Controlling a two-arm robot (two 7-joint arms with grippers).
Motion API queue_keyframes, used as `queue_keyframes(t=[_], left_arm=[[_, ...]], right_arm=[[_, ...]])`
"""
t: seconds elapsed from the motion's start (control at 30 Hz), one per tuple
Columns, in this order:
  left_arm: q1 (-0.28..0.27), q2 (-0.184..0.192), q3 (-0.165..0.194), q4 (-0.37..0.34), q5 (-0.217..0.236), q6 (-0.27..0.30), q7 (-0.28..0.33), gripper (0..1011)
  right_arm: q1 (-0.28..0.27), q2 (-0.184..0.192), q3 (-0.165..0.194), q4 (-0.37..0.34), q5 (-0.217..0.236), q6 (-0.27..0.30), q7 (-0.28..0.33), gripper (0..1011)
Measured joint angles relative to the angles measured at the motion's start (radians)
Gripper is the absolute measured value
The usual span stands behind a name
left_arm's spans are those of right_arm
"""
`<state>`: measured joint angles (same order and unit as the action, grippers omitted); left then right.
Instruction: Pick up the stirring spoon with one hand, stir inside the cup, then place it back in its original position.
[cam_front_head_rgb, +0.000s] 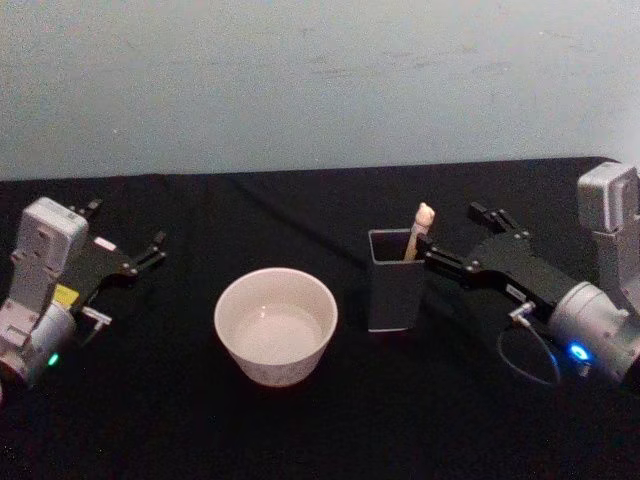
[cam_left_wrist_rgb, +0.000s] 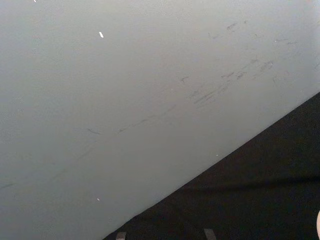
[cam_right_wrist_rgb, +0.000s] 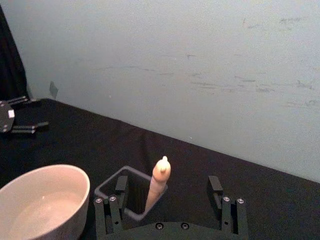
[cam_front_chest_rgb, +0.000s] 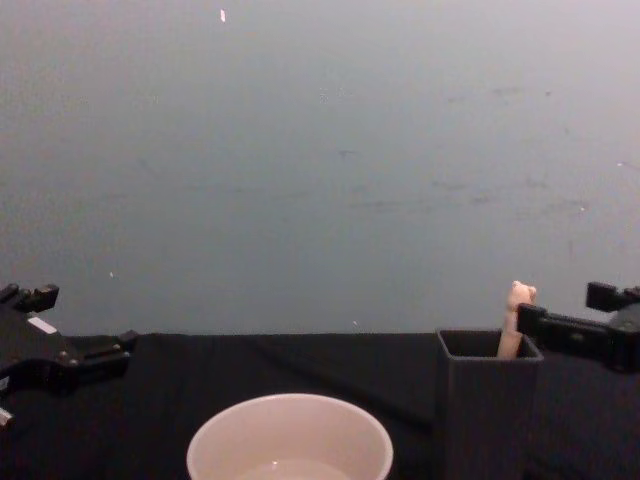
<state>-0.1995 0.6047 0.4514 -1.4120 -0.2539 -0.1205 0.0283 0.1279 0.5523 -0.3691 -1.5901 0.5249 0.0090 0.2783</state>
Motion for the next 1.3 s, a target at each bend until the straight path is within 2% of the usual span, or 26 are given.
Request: queue_keyframes(t=[0.23,0.6,0.8,1.13,1.3], left_arm=[[0.0,0.0,0.0,0.0,0.0,0.0,0.0,1001],[0.0,0.0,0.0,0.0,0.0,0.0,0.0,1001],[0.0,0.0,0.0,0.0,0.0,0.0,0.0,1001],[0.0,0.0,0.0,0.0,0.0,0.0,0.0,1001],[0.0,0.0,0.0,0.0,0.0,0.0,0.0,1001]], right_arm=[[0.057,-0.083,-0.01,0.073,-0.004,0.022,0.0,1000],[0.102,-0.152,-0.006,0.141,-0.016,0.057,0.001,1000],[0.107,-0.165,0.003,0.153,-0.027,0.058,0.007,1000],[0.107,-0.164,0.002,0.153,-0.026,0.058,0.006,995],[0.106,-0.164,0.001,0.152,-0.025,0.058,0.006,882]])
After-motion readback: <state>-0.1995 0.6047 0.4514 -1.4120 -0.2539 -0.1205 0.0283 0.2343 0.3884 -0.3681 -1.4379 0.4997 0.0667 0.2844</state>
